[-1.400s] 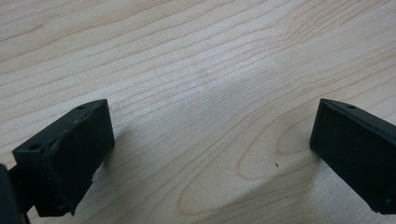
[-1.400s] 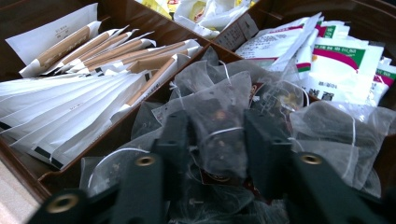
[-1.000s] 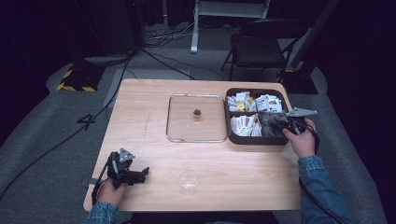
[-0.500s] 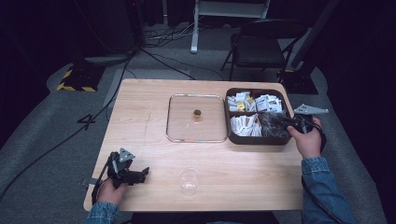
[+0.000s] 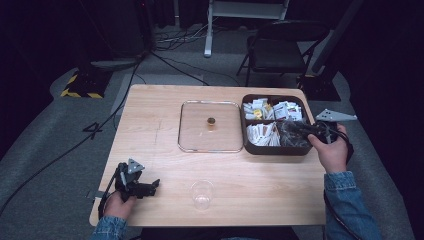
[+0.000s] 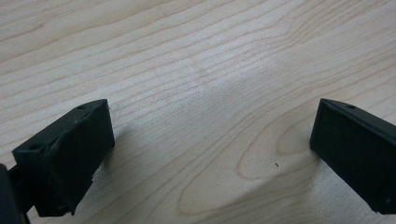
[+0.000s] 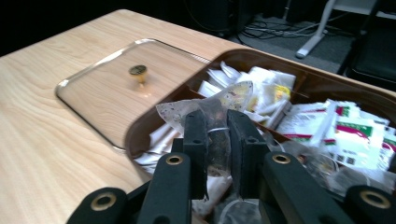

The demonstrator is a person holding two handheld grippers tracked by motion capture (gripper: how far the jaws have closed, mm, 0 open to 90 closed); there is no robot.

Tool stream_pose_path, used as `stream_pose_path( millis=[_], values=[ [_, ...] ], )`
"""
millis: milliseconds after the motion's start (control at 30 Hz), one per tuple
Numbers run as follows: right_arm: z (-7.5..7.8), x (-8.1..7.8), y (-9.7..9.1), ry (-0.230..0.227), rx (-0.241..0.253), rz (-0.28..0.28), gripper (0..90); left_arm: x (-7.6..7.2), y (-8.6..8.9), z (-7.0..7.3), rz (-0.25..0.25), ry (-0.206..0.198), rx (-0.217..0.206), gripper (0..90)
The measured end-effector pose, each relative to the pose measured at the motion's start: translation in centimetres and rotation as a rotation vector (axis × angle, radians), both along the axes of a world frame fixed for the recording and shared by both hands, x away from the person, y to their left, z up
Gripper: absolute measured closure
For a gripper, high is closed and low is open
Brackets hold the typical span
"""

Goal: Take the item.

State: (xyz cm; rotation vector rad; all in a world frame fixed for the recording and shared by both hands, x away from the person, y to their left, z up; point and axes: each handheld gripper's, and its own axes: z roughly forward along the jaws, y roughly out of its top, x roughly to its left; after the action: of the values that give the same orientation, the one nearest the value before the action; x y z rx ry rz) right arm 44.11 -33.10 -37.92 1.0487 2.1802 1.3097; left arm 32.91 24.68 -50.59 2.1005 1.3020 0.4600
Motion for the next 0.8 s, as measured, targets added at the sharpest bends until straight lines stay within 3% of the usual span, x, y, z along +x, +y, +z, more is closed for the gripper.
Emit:
stream_pose_path(
  millis=[467,800],
  values=[
    [2.9,-3.1,3.1,-0.029,0.009,0.105,78.8,0.0,0.0,0.0,0.000,0.000,0.000,0.0],
    [4.0,-4.8,6.0,-0.012,0.007,0.186,78.8,0.0,0.0,0.0,0.000,0.000,0.000,0.0]
  ],
)
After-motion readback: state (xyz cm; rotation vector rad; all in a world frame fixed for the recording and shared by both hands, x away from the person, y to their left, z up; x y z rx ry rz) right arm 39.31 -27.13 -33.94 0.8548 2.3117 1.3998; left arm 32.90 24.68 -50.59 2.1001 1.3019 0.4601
